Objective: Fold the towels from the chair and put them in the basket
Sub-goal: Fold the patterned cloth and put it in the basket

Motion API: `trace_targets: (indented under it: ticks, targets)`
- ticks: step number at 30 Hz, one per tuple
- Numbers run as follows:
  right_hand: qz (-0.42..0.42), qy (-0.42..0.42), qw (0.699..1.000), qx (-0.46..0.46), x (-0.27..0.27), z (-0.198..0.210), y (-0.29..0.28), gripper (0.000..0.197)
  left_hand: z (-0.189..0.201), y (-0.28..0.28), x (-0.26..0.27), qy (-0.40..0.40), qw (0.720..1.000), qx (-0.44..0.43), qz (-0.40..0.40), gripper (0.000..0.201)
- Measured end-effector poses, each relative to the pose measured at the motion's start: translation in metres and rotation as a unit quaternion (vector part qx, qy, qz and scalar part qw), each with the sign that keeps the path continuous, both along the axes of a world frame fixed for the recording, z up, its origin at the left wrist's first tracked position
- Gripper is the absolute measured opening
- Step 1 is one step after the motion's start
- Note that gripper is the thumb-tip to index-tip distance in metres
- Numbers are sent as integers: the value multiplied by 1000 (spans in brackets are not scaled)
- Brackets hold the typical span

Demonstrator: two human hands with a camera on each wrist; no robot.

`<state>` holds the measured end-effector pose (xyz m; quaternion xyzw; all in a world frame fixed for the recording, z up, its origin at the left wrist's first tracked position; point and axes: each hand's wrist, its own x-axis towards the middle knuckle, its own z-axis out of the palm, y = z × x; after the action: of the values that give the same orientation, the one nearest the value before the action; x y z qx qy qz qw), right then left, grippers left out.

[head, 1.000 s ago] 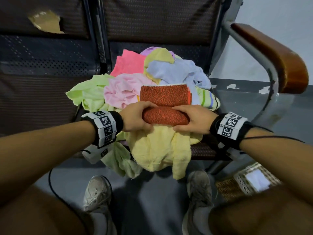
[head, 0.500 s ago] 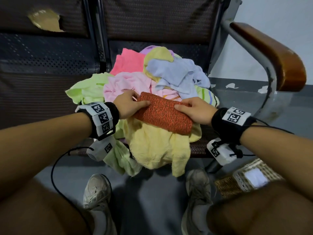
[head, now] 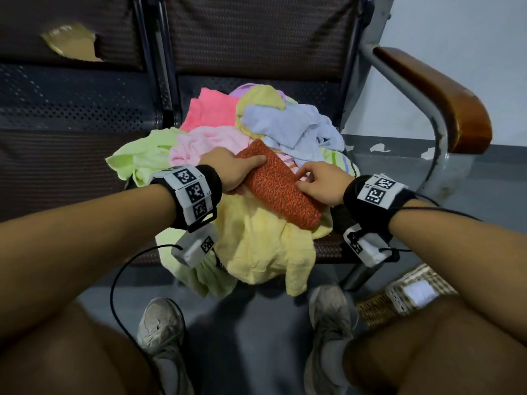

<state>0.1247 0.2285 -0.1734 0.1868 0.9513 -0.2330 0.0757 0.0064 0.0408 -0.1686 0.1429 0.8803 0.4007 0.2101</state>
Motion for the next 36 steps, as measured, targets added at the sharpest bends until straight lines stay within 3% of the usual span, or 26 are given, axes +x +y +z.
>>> trace_targets:
  ticks: [3,5,8,11,14,18,22,26,28,31,32,36]
  targets:
    - [-17,49,992,-117,2,16,-6,49,16,7,7,23,990,133,-30,35]
    - [-48,126,958,-255,5,30,-14,57,28,9,15,-4,974,218,-59,29]
    - [-81,181,913,-356,14,48,-24,38,46,9,28,-55,946,306,-91,30]
    - [-86,203,904,-367,32,60,-19,22,55,10,45,-126,919,357,-107,36]
    - [-96,212,881,-411,64,70,1,28,48,17,75,-179,920,304,-170,41]
    - [-112,175,874,-440,127,71,47,35,36,55,127,-220,894,243,-306,44]
    - [-228,184,847,-444,212,57,101,40,21,127,192,-322,851,223,-349,32]
    - [-368,214,806,-412,300,29,140,41,-4,211,261,-326,848,111,-402,33]
    - [-453,216,771,-392,341,3,154,36,-27,250,298,-333,843,49,-420,38]
    - [-585,198,692,-372,392,-46,166,14,-71,296,352,-319,828,-47,-459,37]
    - [-619,191,668,-366,407,-64,168,16,-87,308,370,-309,821,-92,-471,42]
    - [-702,113,613,-344,450,-134,173,30,-146,343,422,-273,746,-271,-544,57]
